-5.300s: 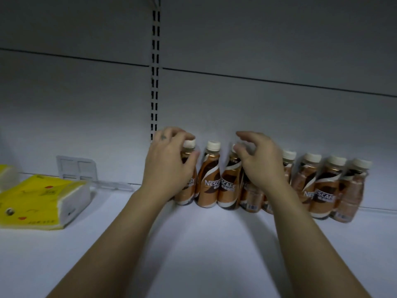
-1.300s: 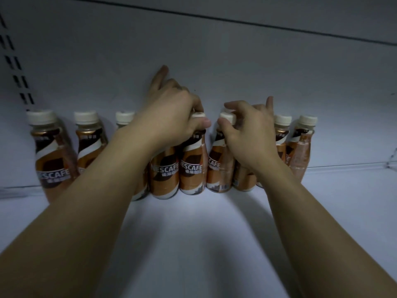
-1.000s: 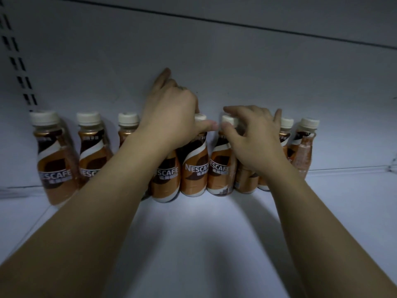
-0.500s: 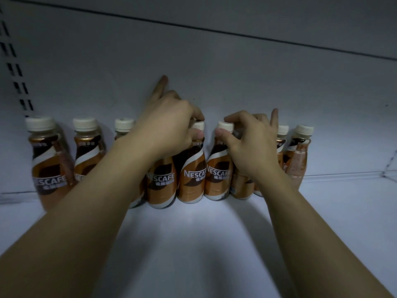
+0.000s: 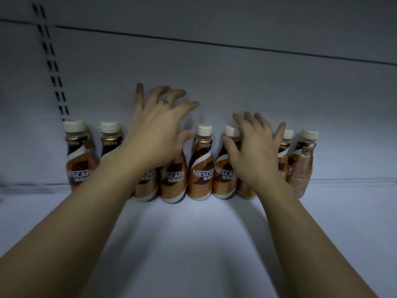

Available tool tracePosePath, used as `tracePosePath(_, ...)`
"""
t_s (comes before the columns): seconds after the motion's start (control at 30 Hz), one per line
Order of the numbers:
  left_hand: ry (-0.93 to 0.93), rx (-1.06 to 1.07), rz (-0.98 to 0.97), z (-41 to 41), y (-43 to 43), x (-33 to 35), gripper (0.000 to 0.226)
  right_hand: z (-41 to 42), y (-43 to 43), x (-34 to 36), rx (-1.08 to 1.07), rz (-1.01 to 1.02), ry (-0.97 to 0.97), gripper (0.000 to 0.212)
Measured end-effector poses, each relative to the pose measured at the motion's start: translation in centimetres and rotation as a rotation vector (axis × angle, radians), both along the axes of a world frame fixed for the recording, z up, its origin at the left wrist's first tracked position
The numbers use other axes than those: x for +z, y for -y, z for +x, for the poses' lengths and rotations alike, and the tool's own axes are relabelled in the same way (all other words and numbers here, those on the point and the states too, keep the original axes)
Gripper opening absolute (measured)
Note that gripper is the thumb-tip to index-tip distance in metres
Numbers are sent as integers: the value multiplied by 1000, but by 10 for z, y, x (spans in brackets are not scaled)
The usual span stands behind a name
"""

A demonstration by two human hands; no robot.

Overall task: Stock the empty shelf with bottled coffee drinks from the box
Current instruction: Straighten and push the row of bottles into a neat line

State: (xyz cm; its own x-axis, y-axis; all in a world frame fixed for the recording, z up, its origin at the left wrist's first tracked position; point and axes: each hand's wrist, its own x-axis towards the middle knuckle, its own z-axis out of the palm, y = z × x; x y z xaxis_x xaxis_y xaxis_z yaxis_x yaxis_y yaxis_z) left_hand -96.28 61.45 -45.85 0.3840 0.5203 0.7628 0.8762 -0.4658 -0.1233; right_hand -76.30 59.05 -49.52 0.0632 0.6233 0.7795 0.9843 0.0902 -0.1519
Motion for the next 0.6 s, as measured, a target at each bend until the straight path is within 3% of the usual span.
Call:
tracePosePath(0.17, 157, 137, -72, -35, 21, -22, 74, -26, 12, -1, 111, 65, 22, 53)
tracePosePath(0.27, 23, 147, -69, -30, 28, -40, 89, -36, 17, -5, 127, -21, 119, 63)
tracePosePath(0.43, 256, -2, -87, -17, 19, -28, 61, -34, 14, -9, 29, -46, 121, 68)
tracePosePath(0.53, 230, 1, -134, -8, 11, -31, 49, -31, 14, -6, -30, -47, 85, 70)
tracePosePath(0.6, 233, 32, -156, -8, 6, -33, 52, -31, 12, -8, -28, -102, 112, 83)
